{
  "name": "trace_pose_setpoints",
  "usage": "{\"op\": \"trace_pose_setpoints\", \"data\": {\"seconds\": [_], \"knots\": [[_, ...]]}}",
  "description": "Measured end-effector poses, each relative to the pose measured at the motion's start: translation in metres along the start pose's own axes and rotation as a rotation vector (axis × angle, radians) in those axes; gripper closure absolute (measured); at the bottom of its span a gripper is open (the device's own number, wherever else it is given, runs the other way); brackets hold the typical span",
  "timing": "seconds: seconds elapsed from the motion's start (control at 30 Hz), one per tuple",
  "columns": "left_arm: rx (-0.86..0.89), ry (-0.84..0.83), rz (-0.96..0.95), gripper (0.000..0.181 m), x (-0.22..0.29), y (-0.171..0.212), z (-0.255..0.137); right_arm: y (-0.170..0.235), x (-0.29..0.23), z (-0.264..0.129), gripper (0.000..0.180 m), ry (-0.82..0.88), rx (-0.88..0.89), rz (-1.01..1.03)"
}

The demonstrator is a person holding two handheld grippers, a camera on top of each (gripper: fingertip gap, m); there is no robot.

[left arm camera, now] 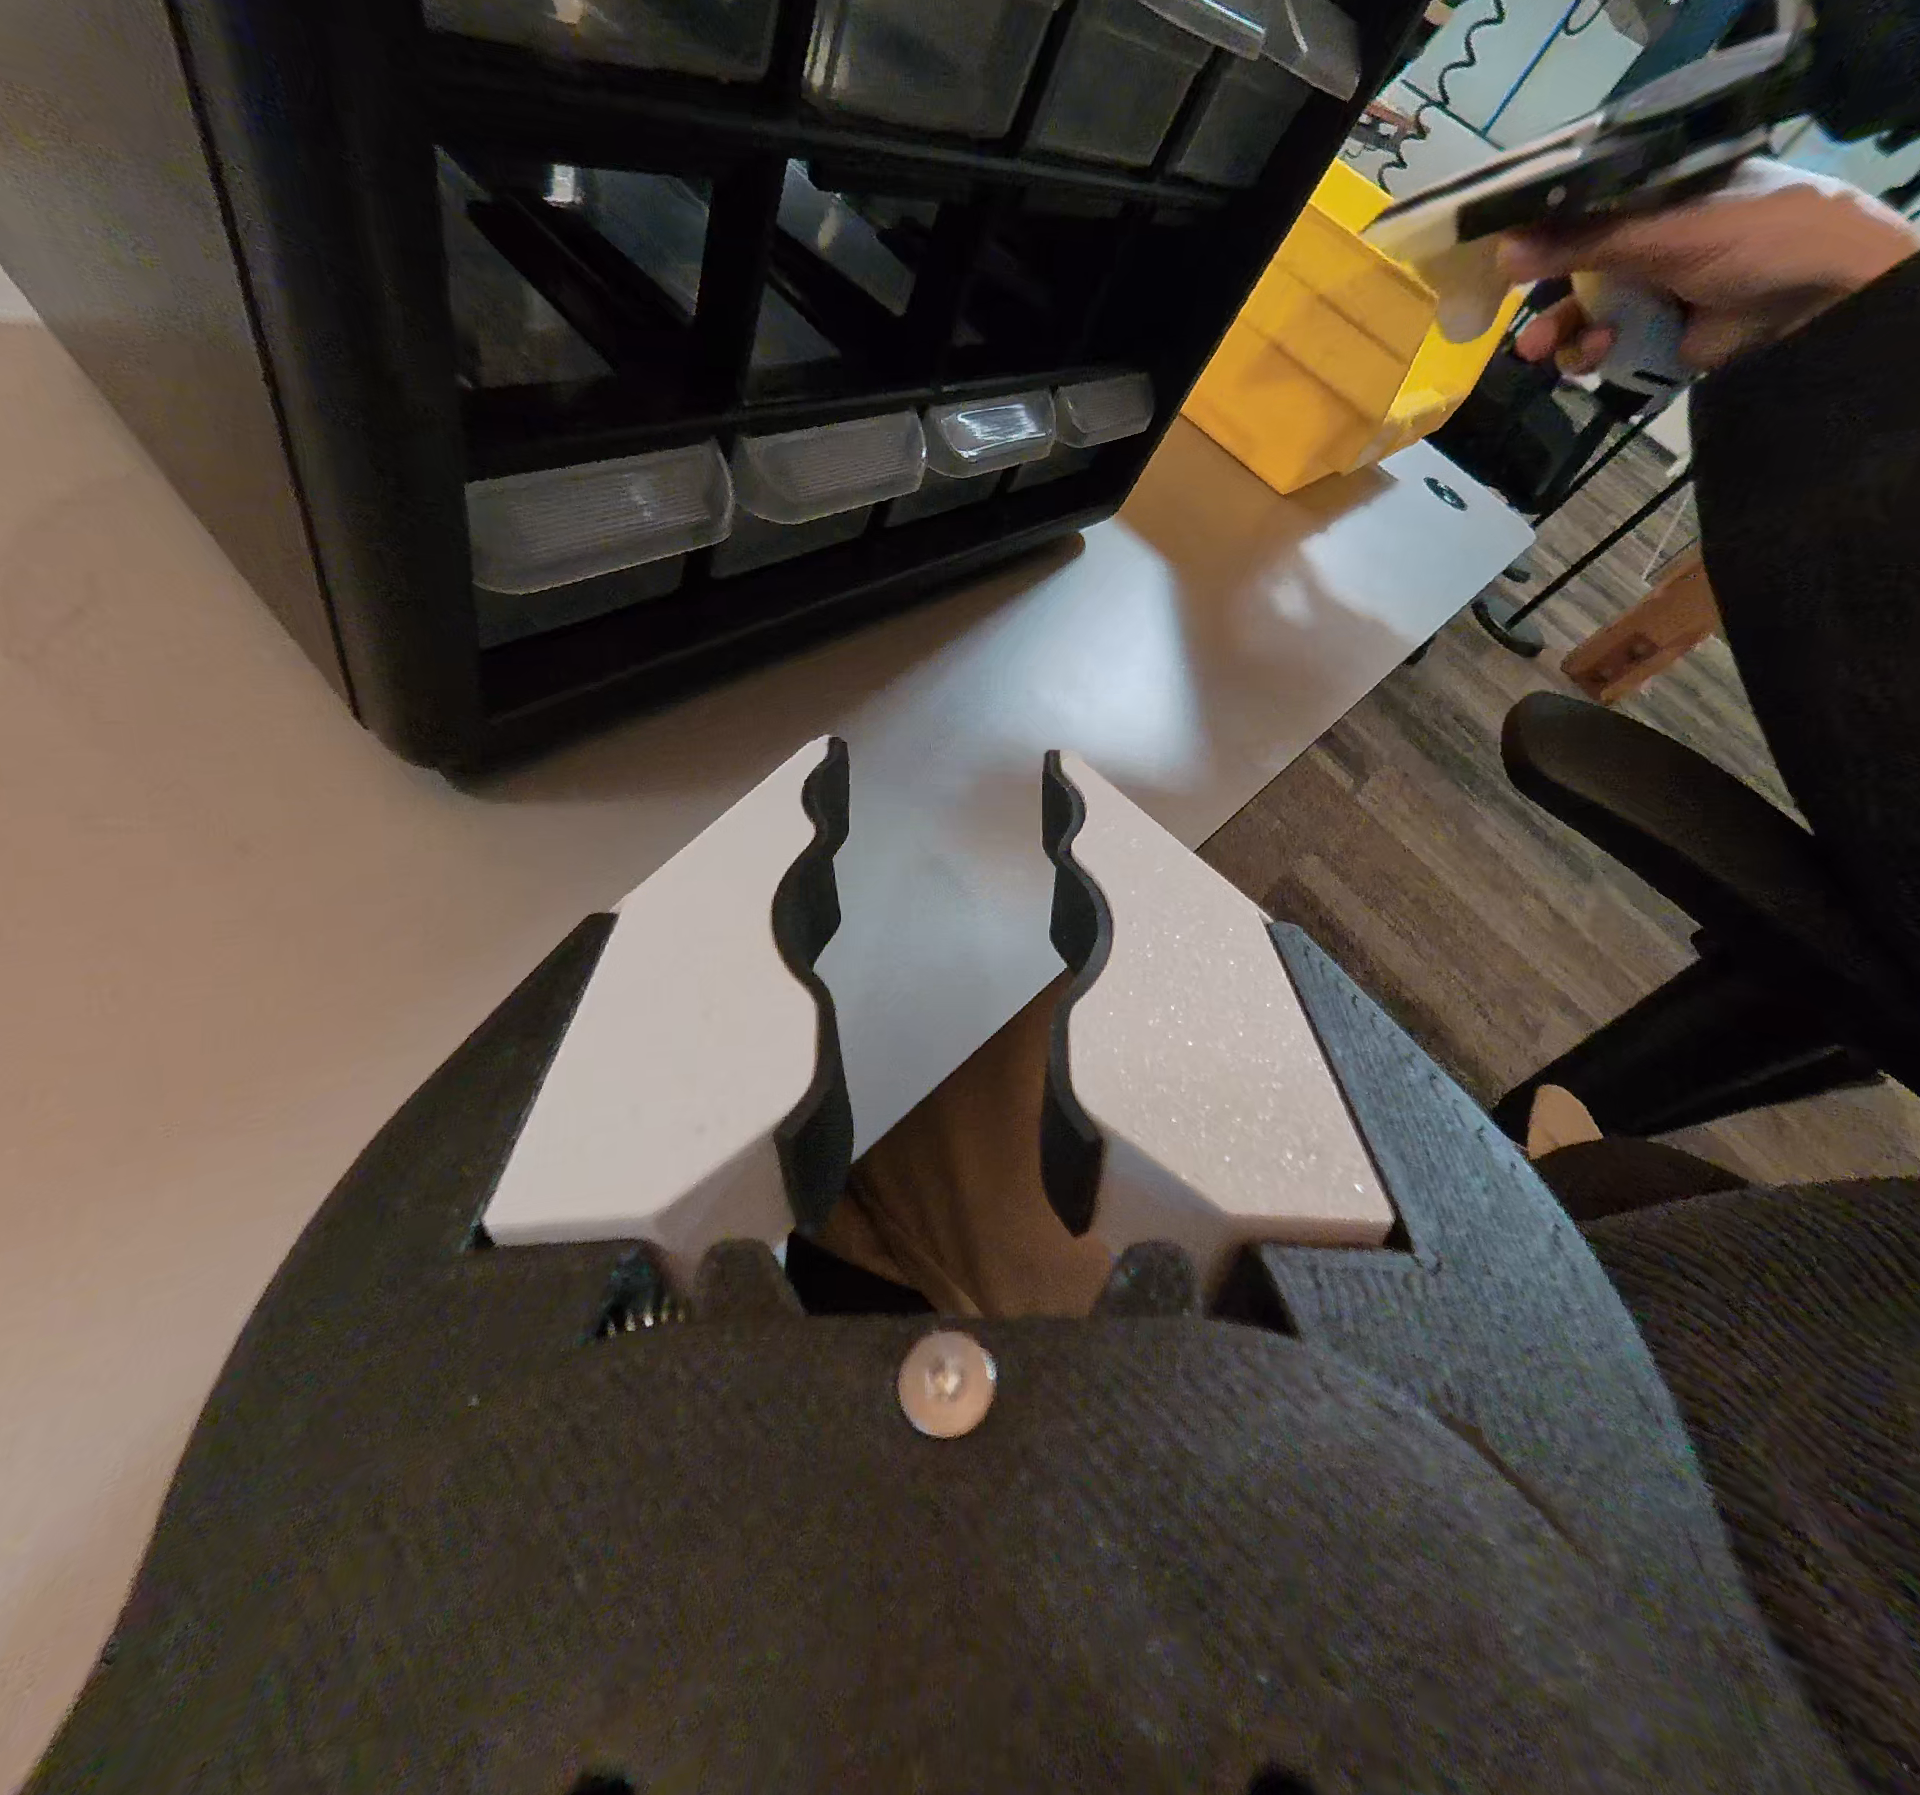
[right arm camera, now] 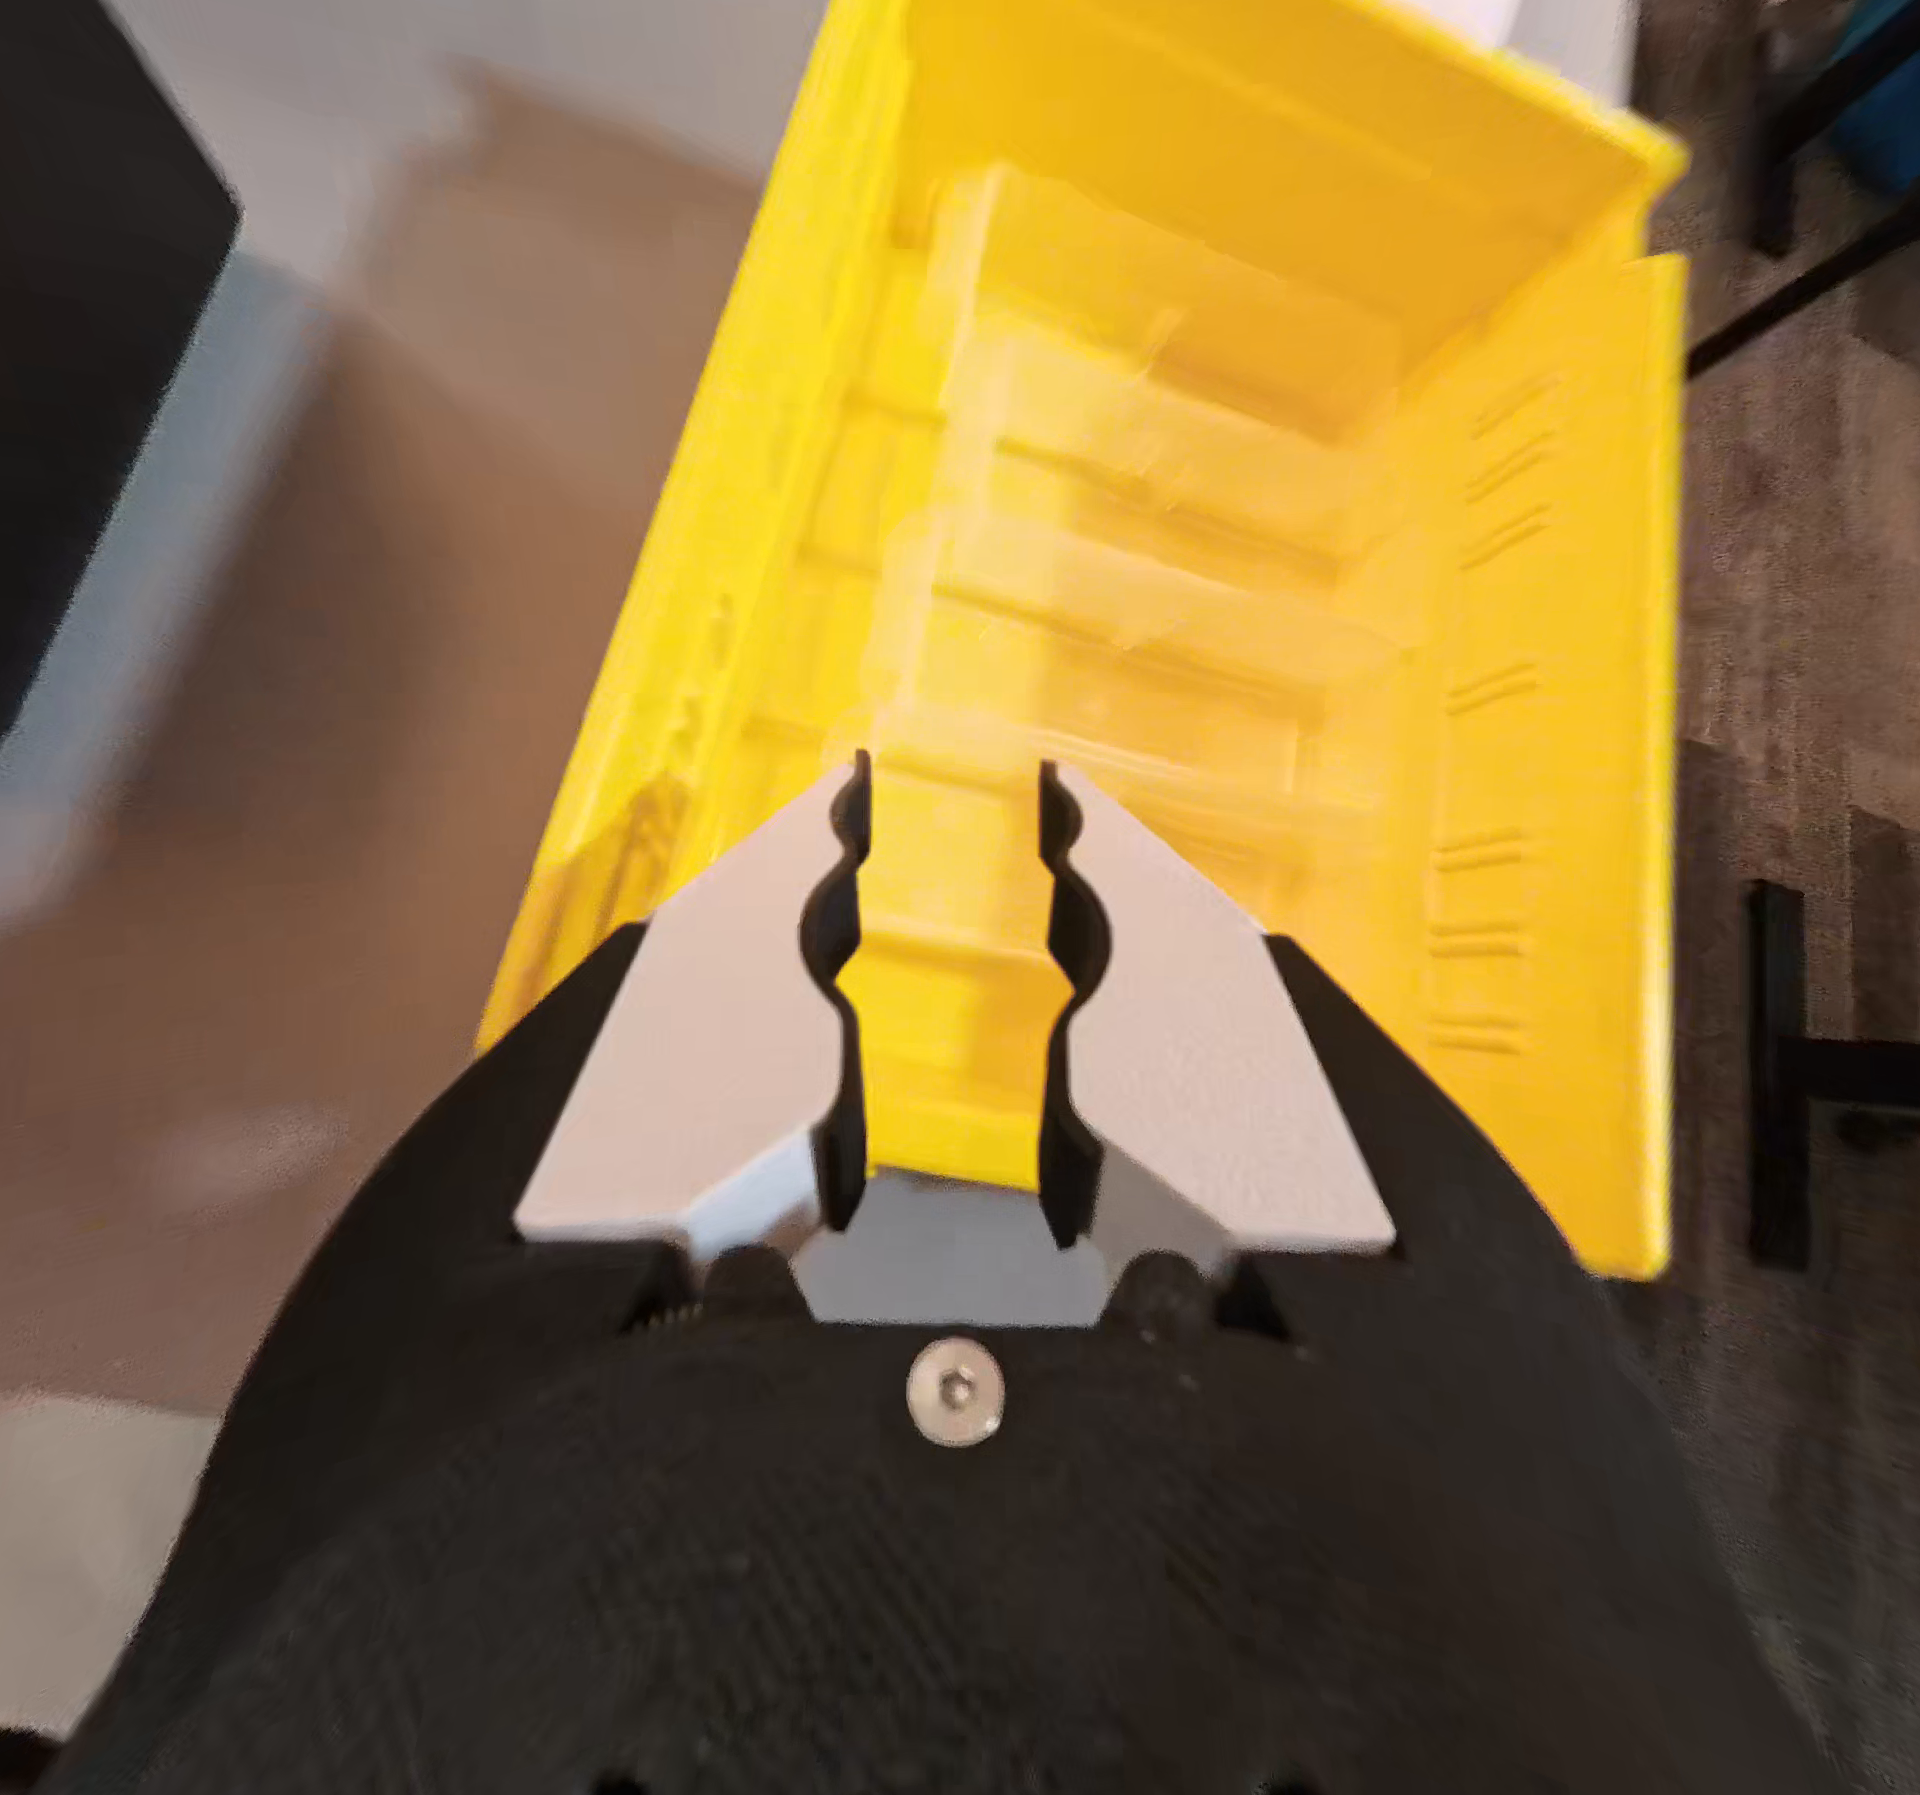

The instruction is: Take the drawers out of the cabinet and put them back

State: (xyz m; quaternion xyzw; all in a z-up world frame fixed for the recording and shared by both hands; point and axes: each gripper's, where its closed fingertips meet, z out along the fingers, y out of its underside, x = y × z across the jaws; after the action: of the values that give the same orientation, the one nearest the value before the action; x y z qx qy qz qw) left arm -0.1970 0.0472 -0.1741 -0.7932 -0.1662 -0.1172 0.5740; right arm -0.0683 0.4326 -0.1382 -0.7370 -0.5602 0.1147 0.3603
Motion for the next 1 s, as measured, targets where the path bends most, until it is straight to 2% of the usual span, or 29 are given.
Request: {"op": "trace_pose_setpoints", "data": {"seconds": [0.03, 0.13, 0.23, 0.3, 0.4, 0.5, 0.67, 0.73, 0.83, 1.0], "knots": [[-0.002, 0.003, 0.002, 0.146, 0.001, 0.000, 0.001, -0.006, 0.010, -0.006, 0.144, 0.027, 0.050, 0.039], [-0.007, 0.010, 0.010, 0.145, 0.002, 0.000, 0.004, -0.018, 0.067, -0.031, 0.124, 0.225, 0.217, 0.171], [-0.014, 0.021, 0.014, 0.146, 0.005, 0.000, 0.007, 0.006, 0.126, -0.049, 0.115, 0.403, 0.287, 0.300], [-0.016, 0.029, 0.014, 0.146, 0.007, -0.001, 0.009, 0.035, 0.145, -0.041, 0.110, 0.404, 0.261, 0.391], [-0.035, 0.044, 0.014, 0.146, 0.010, 0.001, 0.013, 0.064, 0.147, -0.018, 0.106, 0.295, 0.245, 0.526], [-0.059, 0.059, 0.019, 0.147, 0.014, 0.005, 0.017, 0.073, 0.148, 0.003, 0.126, 0.222, 0.275, 0.598], [-0.074, 0.047, 0.036, 0.147, 0.012, 0.008, 0.018, 0.067, 0.142, 0.025, 0.147, 0.041, 0.314, 0.700], [-0.068, 0.010, 0.035, 0.146, 0.004, 0.009, 0.017, 0.062, 0.136, 0.026, 0.164, -0.024, 0.328, 0.705], [-0.044, -0.022, 0.018, 0.146, -0.005, 0.006, 0.016, 0.059, 0.131, 0.026, 0.172, -0.068, 0.347, 0.703], [-0.018, -0.032, 0.014, 0.145, -0.006, 0.000, 0.016, 0.059, 0.127, 0.024, 0.174, -0.124, 0.340, 0.726]]}}
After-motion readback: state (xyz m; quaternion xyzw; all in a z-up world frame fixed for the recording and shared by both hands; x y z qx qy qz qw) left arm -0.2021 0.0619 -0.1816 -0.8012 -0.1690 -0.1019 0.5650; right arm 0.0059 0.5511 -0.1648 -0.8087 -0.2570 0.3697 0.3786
